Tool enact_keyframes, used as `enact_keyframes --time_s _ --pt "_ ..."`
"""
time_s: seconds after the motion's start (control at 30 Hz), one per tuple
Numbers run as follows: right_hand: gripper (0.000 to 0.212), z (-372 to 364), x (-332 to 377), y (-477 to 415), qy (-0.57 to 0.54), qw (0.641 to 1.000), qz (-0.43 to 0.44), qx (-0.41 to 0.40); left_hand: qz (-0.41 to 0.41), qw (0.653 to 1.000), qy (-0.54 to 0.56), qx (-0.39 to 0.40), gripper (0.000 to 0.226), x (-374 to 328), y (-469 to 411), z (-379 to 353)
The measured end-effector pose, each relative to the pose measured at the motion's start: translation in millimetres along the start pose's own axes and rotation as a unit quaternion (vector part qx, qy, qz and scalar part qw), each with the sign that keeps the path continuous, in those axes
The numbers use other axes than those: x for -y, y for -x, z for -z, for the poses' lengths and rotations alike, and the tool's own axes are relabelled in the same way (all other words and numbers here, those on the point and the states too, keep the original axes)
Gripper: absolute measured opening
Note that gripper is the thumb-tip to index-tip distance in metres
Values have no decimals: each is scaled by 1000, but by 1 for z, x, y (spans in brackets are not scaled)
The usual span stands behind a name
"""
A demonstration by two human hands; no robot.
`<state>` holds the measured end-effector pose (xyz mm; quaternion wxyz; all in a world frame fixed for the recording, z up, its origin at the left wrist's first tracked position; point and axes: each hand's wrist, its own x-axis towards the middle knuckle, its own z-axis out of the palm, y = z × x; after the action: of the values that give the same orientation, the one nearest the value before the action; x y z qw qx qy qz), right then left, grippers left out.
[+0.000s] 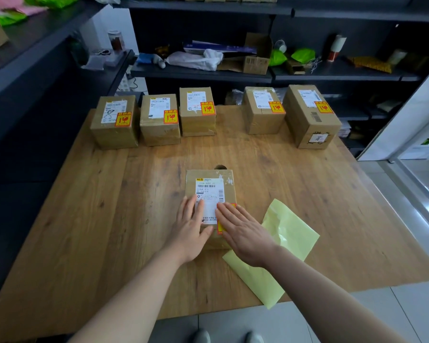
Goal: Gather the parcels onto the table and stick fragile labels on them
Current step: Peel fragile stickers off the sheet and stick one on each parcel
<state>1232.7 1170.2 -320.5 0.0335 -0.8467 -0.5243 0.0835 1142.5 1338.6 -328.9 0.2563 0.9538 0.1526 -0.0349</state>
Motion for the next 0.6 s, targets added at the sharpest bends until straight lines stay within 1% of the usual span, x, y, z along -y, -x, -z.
enact_keyframes --time_s 0.1,0.2,0.27,0.47,0.53,0.6 --pt "62 -1 -1 10 -7 1000 16 0 -1 1000 -6 7 72 -1 1 1" --pt "62 4 -9 16 -31 999 -40 4 0 1000 -20 20 73 0 2 4" --pt "63 8 -10 16 -28 997 -65 9 4 999 -36 27 74 0 2 4" --pt "62 3 3 14 -48 995 -82 -8 13 998 -65 20 77 -4 2 5" --pt "62 3 -4 17 -59 994 -91 0 37 998 -52 9 82 -6 5 5" --pt "62 5 -11 19 -99 987 -124 14 94 995 15 2 91 -8 11 3"
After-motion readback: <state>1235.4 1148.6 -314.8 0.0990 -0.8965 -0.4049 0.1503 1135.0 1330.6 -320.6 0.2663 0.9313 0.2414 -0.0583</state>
